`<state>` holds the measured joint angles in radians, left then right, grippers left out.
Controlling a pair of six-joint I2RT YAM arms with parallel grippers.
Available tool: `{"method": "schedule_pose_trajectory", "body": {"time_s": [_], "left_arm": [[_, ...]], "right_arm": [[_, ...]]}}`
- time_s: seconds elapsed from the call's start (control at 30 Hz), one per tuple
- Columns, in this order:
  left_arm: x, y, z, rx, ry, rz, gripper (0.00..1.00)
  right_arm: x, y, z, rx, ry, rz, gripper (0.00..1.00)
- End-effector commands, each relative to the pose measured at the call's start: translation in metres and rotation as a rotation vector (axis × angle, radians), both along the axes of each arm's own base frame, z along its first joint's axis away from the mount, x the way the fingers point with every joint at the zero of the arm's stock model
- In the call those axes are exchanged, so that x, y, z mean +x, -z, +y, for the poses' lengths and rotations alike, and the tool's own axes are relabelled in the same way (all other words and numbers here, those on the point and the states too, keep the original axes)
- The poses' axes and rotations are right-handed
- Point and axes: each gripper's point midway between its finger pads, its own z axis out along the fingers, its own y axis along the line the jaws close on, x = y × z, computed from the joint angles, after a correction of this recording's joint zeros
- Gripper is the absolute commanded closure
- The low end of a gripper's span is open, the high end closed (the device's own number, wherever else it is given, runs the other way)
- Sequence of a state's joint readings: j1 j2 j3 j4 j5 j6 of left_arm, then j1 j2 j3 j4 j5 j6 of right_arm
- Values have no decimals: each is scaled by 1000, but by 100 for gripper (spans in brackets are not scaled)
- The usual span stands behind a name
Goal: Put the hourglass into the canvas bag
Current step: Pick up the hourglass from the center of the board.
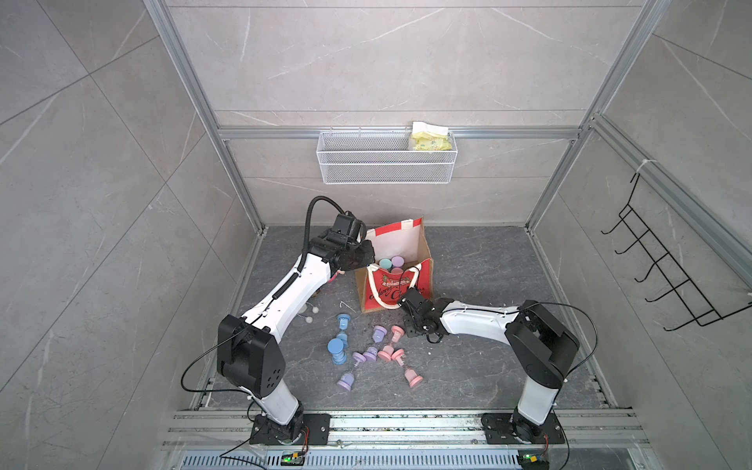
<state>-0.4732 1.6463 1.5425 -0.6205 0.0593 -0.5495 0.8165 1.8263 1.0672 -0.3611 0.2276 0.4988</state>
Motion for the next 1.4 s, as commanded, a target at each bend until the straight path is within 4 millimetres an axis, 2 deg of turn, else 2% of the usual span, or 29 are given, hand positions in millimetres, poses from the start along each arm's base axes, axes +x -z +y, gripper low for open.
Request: {"method": "schedule_pose_trajectory", "body": {"time_s": [0.0, 0.3, 0.6, 0.9, 1.07, 1.3, 1.37], "left_arm": [[-1, -31, -7, -76, 19, -73, 100], [-1, -36, -7, -85, 19, -81, 100], [-2, -36, -12, -104, 26, -77, 100], [0, -44, -24, -125, 40, -82, 100], [-3, -47, -35, -133, 55, -85, 100], [-5, -48, -38, -125, 56, -88, 100], [-6, -48, -39, -127, 58, -83, 100]], "right_arm": [[-9, -3, -3, 35, 16, 29, 79], [-19, -20, -9, 142, 55, 62, 88], [-31, -59, -32, 242, 115, 58, 92], [-45, -136, -64, 311, 157, -42, 97], [-41, -184, -75, 282, 156, -119, 100], [-25, -251, -64, 324, 99, -222, 100], [-18, -268, -55, 337, 72, -241, 100]]}}
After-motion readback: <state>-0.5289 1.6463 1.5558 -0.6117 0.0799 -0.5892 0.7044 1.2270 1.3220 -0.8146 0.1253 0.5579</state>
